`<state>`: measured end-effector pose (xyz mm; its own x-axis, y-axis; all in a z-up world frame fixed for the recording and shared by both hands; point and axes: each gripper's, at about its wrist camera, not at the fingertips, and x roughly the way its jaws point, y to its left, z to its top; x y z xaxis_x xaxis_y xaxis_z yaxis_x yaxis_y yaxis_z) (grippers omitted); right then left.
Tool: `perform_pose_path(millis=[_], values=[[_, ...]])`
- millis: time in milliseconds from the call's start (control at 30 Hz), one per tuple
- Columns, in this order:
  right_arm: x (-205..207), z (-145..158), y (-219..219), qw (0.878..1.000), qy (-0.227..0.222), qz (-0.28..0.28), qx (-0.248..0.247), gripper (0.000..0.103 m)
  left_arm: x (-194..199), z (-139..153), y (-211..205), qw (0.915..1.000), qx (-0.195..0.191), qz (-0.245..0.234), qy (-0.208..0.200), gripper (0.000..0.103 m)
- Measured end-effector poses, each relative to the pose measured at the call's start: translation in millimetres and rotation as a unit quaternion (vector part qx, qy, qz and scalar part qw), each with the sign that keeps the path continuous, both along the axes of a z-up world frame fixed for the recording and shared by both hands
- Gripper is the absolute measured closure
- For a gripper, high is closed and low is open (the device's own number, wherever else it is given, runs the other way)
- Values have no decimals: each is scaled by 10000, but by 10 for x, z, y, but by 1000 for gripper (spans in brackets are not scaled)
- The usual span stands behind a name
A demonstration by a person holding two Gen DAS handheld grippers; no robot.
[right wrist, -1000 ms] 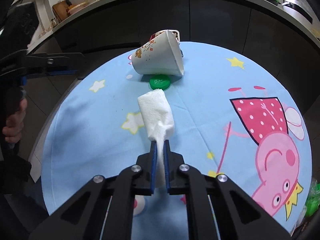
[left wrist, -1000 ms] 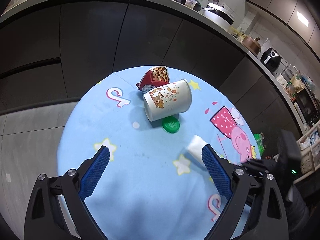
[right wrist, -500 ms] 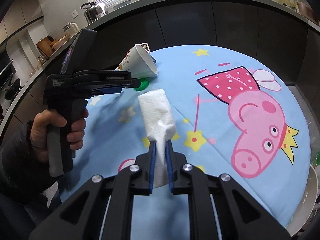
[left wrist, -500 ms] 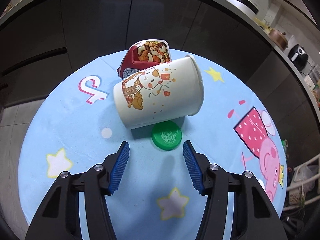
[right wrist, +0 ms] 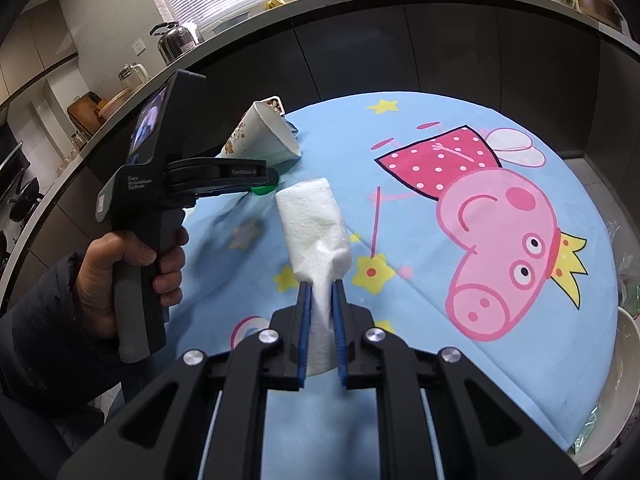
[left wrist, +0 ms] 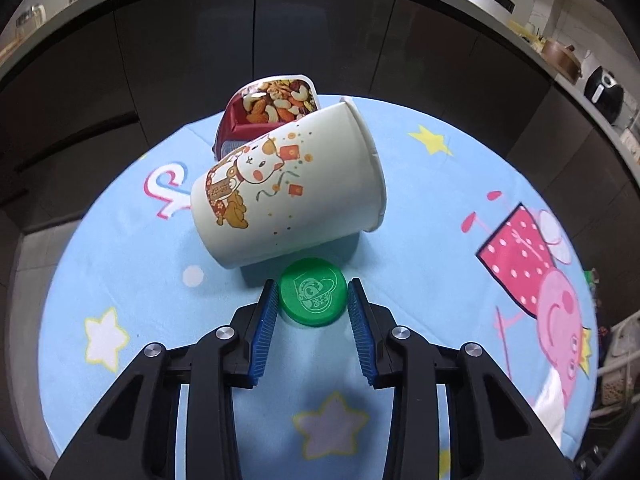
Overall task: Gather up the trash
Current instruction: 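Grasp the white tissue with right while left grasps the green bottle cap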
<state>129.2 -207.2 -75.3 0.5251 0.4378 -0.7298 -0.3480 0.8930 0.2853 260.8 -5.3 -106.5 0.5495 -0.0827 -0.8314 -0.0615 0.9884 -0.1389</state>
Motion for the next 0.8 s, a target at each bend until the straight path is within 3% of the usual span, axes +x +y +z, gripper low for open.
perform_pose_path(millis=[233,367,800], values=[[-60,24,-3,10000,-48,-30,74,89,-405,12,191,9956,-805,-466,100,70],[-107,27,-20,9999,1,-82,150,89,-679,86,255,9929,-1030,-580,123,70],[-341,235,-190,9988,-259,-328,241,91,-1130,770,-187,9808,-1125,-1522,-459,70]])
